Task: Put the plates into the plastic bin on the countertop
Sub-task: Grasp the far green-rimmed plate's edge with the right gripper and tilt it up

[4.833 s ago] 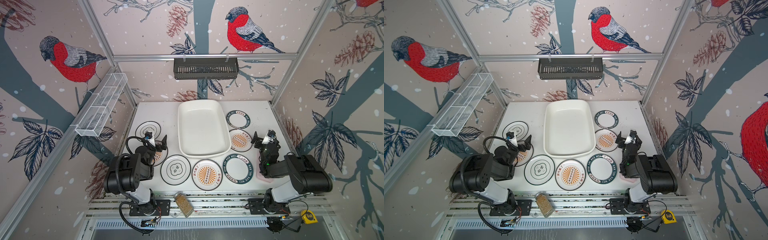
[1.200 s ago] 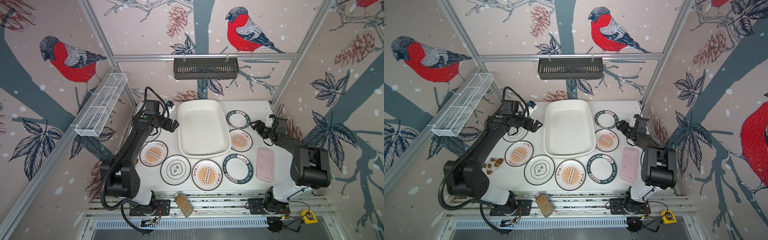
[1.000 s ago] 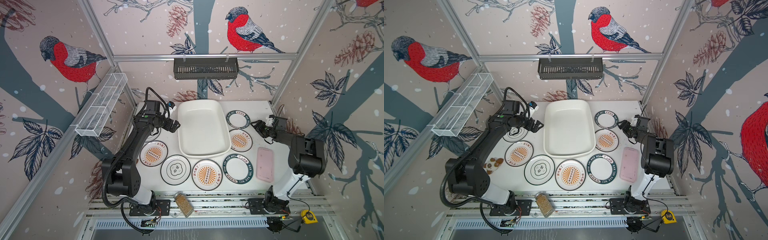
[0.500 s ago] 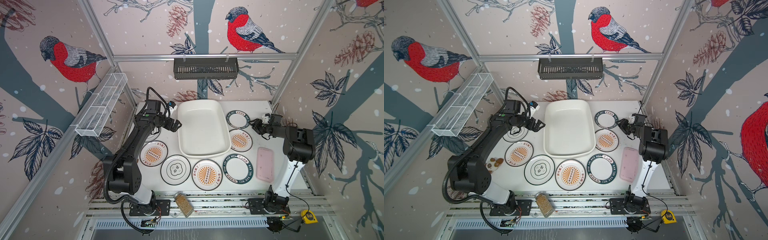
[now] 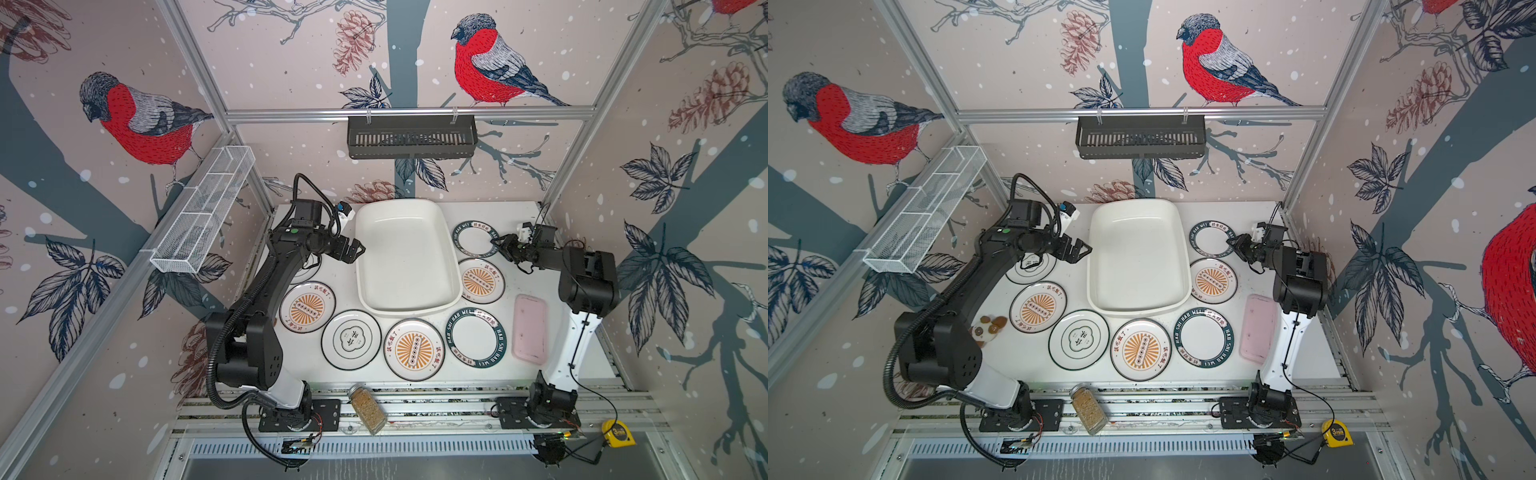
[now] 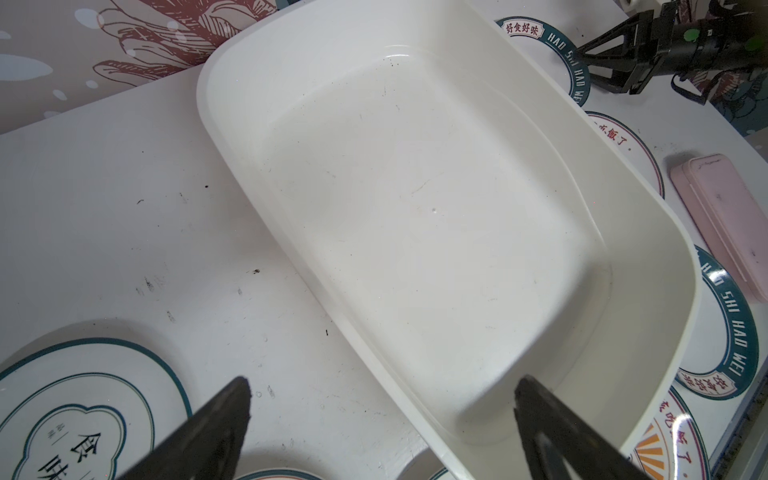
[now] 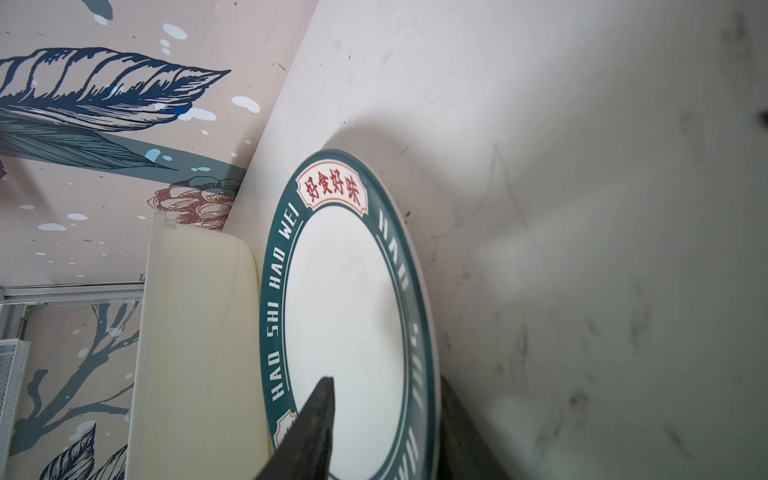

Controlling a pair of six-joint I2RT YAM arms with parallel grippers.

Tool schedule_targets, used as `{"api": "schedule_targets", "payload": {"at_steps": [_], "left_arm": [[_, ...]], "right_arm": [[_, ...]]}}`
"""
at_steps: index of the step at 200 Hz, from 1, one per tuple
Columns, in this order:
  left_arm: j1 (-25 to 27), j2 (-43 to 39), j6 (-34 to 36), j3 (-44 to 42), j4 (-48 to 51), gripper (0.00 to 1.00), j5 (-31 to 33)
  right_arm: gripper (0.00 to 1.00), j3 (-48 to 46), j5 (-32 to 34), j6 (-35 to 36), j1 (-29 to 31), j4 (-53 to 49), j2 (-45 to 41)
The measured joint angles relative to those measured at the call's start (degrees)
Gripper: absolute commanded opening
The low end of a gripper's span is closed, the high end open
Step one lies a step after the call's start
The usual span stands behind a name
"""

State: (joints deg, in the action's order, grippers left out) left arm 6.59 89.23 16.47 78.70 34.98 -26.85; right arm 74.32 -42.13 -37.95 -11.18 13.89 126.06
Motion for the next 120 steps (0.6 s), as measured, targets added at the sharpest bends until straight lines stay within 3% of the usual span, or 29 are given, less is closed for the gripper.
{"api": "schedule_targets", "payload": {"at_steps": [63, 98, 120], "left_arm": [[0.0, -1.1, -0.2, -0.7, 0.0, 0.98, -0.1], [0.0, -1.5, -1.2, -0.7, -0.1, 0.98, -0.1], [0.0, -1.7, -1.5, -0.7, -0.1, 0.98, -0.1]], "right_arm": [[0.24, -1.7, -0.7, -3.1, -0.6, 5.2, 1.1], [0.11, -3.8, -1.4, -5.7, -1.4, 8.1, 1.1], [0.09, -4.5, -2.2, -7.2, -1.7, 9.1, 1.1]]}}
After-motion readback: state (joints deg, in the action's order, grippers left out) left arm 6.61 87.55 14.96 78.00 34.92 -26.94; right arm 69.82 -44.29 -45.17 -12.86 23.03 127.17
